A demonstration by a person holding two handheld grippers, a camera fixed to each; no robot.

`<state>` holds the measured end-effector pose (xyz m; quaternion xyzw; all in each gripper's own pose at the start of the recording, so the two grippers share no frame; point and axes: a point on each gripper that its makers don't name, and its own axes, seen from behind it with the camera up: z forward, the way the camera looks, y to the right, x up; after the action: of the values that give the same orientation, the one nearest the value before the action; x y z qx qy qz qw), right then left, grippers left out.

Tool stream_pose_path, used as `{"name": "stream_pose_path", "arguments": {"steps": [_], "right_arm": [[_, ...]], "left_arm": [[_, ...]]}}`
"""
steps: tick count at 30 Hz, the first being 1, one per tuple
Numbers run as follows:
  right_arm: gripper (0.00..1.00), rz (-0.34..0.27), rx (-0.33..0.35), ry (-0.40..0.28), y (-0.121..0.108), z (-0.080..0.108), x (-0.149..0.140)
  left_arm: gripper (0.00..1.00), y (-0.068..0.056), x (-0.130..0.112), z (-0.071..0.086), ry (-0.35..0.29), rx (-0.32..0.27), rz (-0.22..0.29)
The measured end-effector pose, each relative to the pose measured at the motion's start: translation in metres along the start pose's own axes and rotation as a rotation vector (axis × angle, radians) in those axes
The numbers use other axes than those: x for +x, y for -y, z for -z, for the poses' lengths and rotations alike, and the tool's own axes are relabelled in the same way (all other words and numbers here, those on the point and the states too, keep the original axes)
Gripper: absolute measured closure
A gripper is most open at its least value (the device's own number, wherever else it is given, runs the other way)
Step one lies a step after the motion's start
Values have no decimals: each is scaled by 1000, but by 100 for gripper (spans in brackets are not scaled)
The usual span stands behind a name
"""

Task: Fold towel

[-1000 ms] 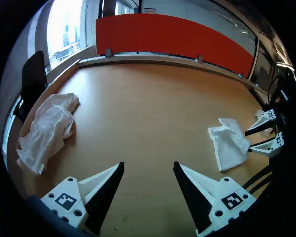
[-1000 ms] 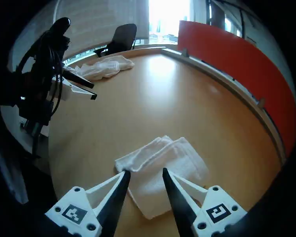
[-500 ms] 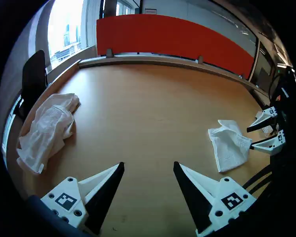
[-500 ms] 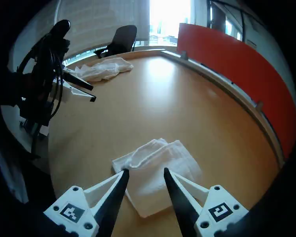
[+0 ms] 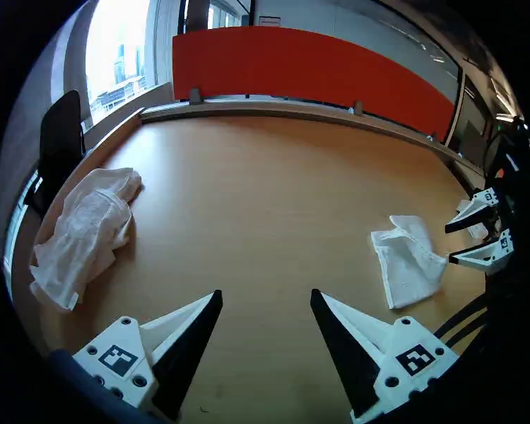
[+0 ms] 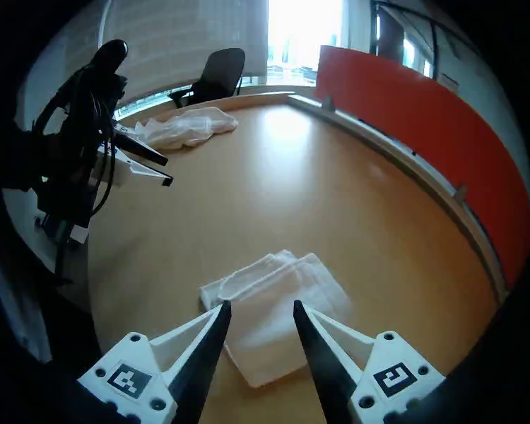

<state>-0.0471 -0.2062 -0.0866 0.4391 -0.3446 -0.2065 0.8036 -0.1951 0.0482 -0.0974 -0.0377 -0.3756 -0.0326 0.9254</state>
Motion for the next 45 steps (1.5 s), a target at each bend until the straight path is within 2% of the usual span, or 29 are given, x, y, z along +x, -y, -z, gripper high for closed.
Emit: {"name": "stream_pose_path", "arguments": {"steps": [11,29,35,45], "right_arm": [[33,-11,-12,7,-1,5,-8],[33,-68,-32,91,4,7,-67],[33,-75,-38,112,4,9,-78],[33,-88,-37,170,10,3,-110]], "left_arm": [[7,-2,-1,3,-3,-3,-3],[8,-5,0,5,-4,-5,-16],[7,-5,0,5,-4,-6,-15],[7,-5,-2,4,0,-4,-14]]}}
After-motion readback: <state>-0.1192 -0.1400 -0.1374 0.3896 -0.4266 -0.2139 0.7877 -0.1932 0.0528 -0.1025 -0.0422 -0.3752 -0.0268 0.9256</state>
